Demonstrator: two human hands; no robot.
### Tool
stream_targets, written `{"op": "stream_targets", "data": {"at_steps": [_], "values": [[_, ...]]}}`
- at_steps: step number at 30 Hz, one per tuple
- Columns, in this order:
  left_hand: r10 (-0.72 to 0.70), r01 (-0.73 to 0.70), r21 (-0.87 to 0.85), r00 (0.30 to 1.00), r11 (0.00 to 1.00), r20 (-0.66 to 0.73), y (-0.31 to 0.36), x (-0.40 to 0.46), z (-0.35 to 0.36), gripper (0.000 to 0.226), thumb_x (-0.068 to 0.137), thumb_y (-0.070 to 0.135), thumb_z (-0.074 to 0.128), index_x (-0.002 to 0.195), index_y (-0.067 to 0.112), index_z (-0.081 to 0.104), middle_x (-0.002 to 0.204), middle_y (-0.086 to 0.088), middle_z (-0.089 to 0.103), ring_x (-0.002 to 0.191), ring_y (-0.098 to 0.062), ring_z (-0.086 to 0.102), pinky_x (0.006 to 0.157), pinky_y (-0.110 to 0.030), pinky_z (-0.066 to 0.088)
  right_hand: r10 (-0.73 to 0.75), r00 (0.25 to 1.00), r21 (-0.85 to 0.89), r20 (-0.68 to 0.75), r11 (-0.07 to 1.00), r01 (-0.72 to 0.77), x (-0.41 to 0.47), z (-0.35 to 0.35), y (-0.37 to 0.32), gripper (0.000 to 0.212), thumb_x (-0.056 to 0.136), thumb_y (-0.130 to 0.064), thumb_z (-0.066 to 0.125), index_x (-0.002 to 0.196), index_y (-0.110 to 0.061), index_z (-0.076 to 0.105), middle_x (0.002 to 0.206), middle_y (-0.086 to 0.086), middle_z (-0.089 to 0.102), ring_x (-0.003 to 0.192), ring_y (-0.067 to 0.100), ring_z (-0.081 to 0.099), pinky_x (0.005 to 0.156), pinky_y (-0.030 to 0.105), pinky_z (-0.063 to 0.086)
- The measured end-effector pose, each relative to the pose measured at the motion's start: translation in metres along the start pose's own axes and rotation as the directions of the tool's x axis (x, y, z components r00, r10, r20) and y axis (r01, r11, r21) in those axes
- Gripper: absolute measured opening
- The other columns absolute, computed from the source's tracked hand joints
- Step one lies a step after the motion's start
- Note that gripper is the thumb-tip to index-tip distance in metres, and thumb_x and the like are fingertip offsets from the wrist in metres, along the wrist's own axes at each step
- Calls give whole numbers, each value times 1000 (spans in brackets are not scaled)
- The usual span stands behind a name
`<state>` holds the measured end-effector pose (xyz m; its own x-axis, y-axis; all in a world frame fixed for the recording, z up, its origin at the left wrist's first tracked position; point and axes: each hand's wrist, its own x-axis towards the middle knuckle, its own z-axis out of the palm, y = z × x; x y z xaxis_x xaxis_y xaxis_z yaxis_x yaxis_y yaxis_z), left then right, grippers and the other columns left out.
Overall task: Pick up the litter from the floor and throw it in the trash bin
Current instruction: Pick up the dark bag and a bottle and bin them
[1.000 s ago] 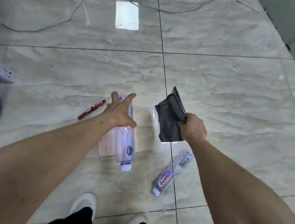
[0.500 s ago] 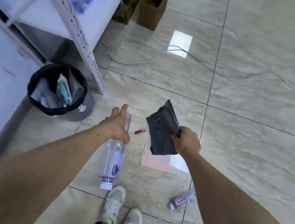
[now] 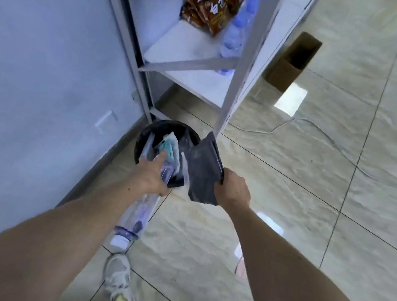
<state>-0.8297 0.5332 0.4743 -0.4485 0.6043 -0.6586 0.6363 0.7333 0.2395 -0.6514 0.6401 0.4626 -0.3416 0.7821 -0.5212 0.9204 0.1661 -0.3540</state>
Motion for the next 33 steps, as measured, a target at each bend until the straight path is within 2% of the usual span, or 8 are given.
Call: {"op": "stream_targets", "data": {"at_steps": [4, 7, 10, 14, 19, 24, 30, 33], "values": [[-17, 14, -161, 1000, 987, -19, -29, 49, -23, 84, 70, 22, 77, 137, 9, 28, 118, -17, 58, 103, -32, 59, 75, -32, 47, 10, 1000, -56, -25, 998, -11, 39, 35, -53, 22, 88, -9, 41, 102, -14, 56, 97, 11, 66, 80, 34, 60, 61, 32, 43], [-50, 43, -186, 998, 982, -33, -40, 90, -24, 75, 72, 27, 78, 130, 6, 36, 120, -15, 58, 107, -32, 59, 80, -34, 47, 18, 1000, -71, -24, 997, -20, 72, 58, -75, 26, 91, -9, 42, 113, -15, 56, 102, 13, 67, 89, 35, 64, 65, 35, 49], [-36, 27, -143, 998, 989, -58, -39, 129, -19, 70, 77, 33, 72, 133, 6, 39, 121, -16, 59, 104, -31, 60, 75, -32, 46, 15, 999, 39, 36, 999, -17, 102, 79, -87, 30, 93, -20, 50, 122, -14, 51, 112, 16, 66, 101, 38, 63, 76, 41, 53], [-15, 10, -65, 997, 998, -75, -37, 163, -15, 61, 88, 42, 60, 133, 5, 43, 124, -18, 59, 109, -35, 59, 83, -37, 49, 89, 984, 211, 152, 970, -121, 121, 99, -84, 59, 88, -39, 62, 133, -10, 36, 124, 17, 59, 111, 38, 58, 83, 43, 51], [35, -30, 63, 997, 998, -72, -39, 171, -20, 39, 90, 30, 55, 120, 7, 47, 118, -16, 61, 106, -35, 59, 81, -38, 50, 119, 977, 14, 175, 992, -124, 114, 99, -49, 40, 86, -32, 52, 124, -20, 51, 112, 10, 64, 93, 32, 60, 71, 33, 47], [121, -116, 196, 993, 974, -14, -20, 158, -26, 23, 89, 30, 54, 105, 13, 53, 107, -10, 64, 94, -31, 61, 71, -36, 48, 210, 951, -137, 227, 974, -182, 94, 79, -12, 31, 89, -24, 51, 119, -18, 56, 120, 4, 60, 109, 26, 59, 73, 28, 42], [244, -241, 294, 969, 925, 27, 44, 130, -19, 22, 88, 30, 57, 103, 14, 56, 107, -7, 64, 98, -29, 61, 72, -34, 47, 300, 928, -70, 221, 954, -292, 46, 65, 36, 30, 89, -18, 52, 118, -17, 57, 122, 5, 59, 111, 27, 59, 78, 30, 43], [295, -300, 338, 953, 892, 65, 80, 112, 0, 22, 89, 28, 55, 108, 16, 56, 109, -5, 63, 99, -28, 60, 71, -33, 46, 346, 912, -19, 222, 936, -350, 19, 62, 65, 30, 90, -16, 51, 119, -15, 57, 124, 7, 59, 113, 28, 58, 89, 33, 49]]}}
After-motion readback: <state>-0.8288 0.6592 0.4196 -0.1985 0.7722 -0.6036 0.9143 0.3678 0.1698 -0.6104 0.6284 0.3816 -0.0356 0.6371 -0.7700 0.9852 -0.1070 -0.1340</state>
